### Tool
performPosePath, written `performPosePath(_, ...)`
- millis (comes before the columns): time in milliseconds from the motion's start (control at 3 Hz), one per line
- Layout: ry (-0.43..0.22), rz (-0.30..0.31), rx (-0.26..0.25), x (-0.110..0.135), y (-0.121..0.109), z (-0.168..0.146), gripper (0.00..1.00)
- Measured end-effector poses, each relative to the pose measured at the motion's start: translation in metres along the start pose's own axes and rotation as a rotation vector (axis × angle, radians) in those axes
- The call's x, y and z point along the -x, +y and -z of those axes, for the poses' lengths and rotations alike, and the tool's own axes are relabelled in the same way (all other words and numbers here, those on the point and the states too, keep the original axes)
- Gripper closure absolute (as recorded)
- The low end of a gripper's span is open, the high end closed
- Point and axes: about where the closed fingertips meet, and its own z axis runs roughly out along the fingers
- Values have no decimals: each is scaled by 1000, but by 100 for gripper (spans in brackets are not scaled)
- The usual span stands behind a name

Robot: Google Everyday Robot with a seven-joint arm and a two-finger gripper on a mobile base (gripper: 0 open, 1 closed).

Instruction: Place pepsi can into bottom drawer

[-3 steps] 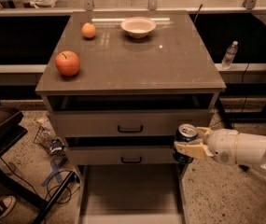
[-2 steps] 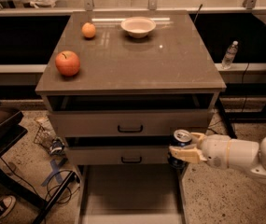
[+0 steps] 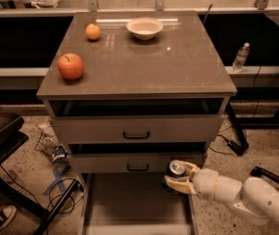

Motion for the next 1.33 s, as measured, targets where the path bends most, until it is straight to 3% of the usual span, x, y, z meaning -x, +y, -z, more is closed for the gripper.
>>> performPosePath(333,-46,77,-2,-44,-5,-19,100)
performPosePath(667,-46,77,-2,-44,-5,-19,100)
performPosePath(1000,-16,73,7,-72,8,-49,100)
performPosePath(1333,23,110,38,-138,35,-113,100)
